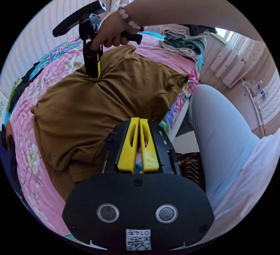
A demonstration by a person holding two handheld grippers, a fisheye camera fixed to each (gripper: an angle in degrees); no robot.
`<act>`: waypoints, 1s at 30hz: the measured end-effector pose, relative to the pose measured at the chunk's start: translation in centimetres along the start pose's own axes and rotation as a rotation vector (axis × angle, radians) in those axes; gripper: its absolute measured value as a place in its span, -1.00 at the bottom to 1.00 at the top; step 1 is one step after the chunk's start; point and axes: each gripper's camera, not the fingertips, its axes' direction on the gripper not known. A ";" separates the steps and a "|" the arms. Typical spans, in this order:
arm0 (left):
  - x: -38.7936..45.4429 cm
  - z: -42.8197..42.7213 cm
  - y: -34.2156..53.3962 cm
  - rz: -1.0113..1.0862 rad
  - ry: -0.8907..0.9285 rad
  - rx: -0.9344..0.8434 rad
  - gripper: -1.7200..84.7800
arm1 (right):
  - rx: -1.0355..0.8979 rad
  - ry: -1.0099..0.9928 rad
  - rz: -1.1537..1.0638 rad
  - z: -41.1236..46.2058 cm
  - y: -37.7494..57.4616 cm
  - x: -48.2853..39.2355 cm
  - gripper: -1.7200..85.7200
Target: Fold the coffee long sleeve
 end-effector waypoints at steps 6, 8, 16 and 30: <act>1.4 2.2 0.5 0.080 -0.032 -0.070 -0.98 | 0.032 0.107 0.107 -0.9 -1.3 4.4 -0.97; 1.8 3.0 1.4 0.107 -0.053 -0.008 -0.98 | 0.065 0.098 0.158 0.1 -1.1 5.4 -0.97; 1.9 3.1 1.0 0.083 0.020 0.013 -0.97 | 0.466 -0.119 0.318 -3.6 11.0 9.2 -0.96; 8.3 6.7 -8.0 0.245 0.020 0.071 -0.58 | 0.659 -0.515 0.785 4.3 43.2 10.0 -0.87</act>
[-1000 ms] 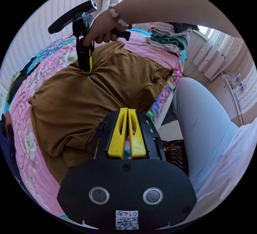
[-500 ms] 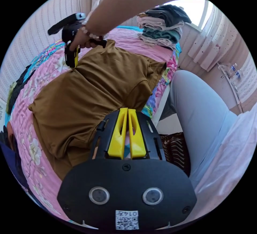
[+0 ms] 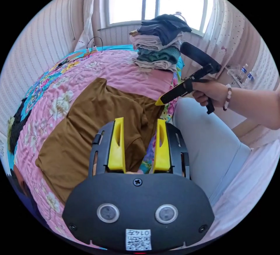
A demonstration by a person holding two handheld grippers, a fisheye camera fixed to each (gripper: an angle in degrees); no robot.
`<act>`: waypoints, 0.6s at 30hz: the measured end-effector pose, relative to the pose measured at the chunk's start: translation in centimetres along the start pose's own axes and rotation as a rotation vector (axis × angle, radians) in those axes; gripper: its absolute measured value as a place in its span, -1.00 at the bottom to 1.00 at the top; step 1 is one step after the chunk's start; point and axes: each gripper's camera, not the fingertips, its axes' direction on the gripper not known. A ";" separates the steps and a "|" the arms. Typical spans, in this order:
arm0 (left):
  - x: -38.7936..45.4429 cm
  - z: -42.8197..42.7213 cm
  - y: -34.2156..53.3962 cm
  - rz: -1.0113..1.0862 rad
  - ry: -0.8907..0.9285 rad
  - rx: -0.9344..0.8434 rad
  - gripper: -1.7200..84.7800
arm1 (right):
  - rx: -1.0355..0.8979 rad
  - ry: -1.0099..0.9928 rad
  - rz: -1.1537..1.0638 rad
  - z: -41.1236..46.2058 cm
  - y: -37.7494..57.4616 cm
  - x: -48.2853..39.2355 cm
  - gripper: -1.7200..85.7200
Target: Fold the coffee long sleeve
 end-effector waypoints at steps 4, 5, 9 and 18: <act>1.3 3.6 -3.3 0.051 0.037 -0.103 -0.57 | 0.072 -0.177 -0.070 -3.3 -0.2 0.4 -0.93; 1.5 3.9 -3.7 0.059 0.027 -0.110 -0.58 | 0.081 -0.211 -0.086 -3.8 -0.2 0.4 -0.94; 0.9 5.3 -6.2 -0.057 -0.071 -0.202 -0.83 | 0.060 -0.299 -0.201 -6.6 -0.8 1.1 -0.92; -0.3 3.0 -6.8 -0.143 -0.030 -0.158 -0.95 | 0.192 -0.384 0.073 -5.4 -8.0 8.3 -0.68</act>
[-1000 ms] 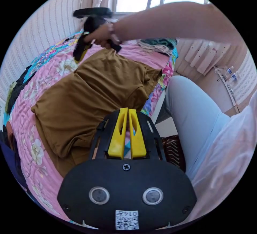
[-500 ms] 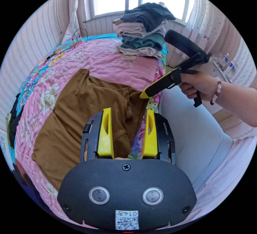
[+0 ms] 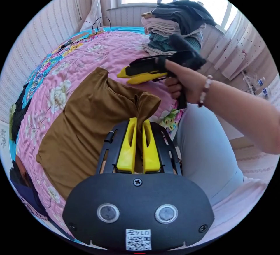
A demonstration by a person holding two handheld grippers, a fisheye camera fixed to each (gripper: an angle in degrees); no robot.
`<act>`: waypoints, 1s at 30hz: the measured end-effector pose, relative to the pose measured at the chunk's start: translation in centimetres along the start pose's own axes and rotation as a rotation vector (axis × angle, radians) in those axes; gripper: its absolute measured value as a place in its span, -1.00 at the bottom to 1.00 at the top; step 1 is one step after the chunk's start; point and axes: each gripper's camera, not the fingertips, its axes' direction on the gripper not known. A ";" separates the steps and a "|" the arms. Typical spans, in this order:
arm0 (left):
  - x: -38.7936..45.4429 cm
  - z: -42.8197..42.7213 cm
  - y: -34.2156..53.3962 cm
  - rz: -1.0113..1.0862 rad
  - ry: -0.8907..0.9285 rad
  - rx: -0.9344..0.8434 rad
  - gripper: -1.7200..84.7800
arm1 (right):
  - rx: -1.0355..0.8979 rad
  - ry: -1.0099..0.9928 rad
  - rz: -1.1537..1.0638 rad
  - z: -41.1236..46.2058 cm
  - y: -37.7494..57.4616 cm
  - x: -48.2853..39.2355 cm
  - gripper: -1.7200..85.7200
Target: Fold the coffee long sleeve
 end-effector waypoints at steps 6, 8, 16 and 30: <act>0.3 -2.7 0.1 0.024 0.014 0.035 -0.97 | 0.082 -0.114 0.108 0.2 -1.9 0.2 -0.88; 0.6 -3.7 0.0 0.039 0.037 0.065 -0.97 | 0.056 -0.092 0.047 -1.1 -1.5 -1.0 -0.91; 2.9 -8.9 -0.1 0.047 0.282 0.299 -0.97 | 0.080 0.119 -0.115 -10.5 3.2 -7.9 -0.93; -10.4 -13.7 13.3 -0.620 -0.037 0.194 -0.87 | -0.289 0.330 -0.390 14.4 4.4 -23.3 -0.82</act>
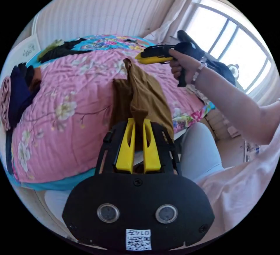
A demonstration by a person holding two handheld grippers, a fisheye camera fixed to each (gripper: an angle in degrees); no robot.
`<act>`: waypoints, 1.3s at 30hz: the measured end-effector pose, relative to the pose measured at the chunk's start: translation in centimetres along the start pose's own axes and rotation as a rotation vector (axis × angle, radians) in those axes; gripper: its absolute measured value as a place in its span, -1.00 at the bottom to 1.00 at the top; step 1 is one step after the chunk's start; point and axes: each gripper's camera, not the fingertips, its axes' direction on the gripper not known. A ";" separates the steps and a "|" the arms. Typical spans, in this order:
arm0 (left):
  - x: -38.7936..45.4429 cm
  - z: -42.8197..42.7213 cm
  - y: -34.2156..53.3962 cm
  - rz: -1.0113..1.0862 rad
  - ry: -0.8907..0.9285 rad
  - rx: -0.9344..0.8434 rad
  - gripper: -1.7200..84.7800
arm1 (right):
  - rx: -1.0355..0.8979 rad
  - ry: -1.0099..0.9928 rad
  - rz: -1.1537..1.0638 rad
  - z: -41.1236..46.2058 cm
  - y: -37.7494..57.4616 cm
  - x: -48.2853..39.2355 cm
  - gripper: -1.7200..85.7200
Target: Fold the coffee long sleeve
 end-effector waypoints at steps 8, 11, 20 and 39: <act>-4.0 -2.4 2.0 -0.206 -0.032 -0.013 -0.84 | -0.104 0.187 -0.227 3.1 -0.3 -3.8 -0.73; -3.0 -2.5 1.1 -0.176 0.019 0.045 -0.72 | -0.212 0.272 -0.303 6.5 -1.3 -5.2 -0.66; 1.4 0.8 0.4 0.004 -0.040 -0.119 -0.78 | -0.375 0.286 -0.314 14.0 0.4 -7.0 -0.76; 12.9 -20.9 1.9 0.427 0.288 0.194 -0.98 | 0.614 -0.088 -0.091 -13.1 25.6 -5.4 -0.90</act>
